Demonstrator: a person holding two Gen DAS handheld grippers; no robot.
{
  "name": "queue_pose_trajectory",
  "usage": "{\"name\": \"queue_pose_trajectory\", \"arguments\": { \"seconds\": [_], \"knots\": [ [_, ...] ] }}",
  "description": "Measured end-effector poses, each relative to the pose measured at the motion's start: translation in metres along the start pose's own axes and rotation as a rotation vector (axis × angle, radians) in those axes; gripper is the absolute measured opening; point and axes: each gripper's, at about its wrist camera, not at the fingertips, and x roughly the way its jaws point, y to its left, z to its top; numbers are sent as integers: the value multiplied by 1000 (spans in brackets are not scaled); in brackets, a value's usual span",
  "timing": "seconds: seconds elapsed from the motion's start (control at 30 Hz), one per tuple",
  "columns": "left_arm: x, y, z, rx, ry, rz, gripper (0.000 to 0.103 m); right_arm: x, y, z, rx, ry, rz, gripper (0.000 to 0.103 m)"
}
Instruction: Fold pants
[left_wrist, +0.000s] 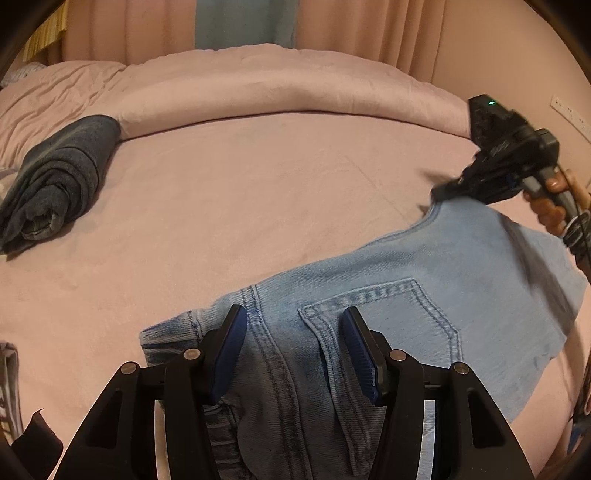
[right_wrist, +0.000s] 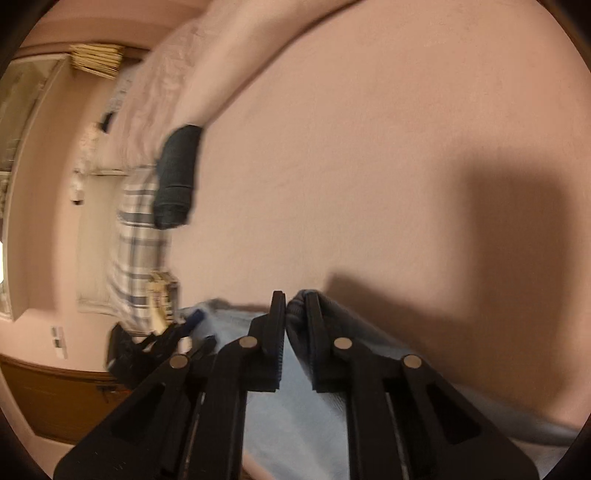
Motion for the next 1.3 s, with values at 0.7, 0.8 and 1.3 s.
{"name": "queue_pose_trajectory", "arguments": {
  "seconds": [0.7, 0.8, 1.3],
  "knots": [
    [43, -139, 67, 123, 71, -295, 56, -53, 24, -79, -278, -125, -309, 17],
    [93, -154, 71, 141, 144, -188, 56, -39, 0, -65, -239, -130, -444, 11],
    [56, -170, 20, 255, 126, -117, 57, -131, -59, -143, -37, -392, -478, 39]
  ]
}}
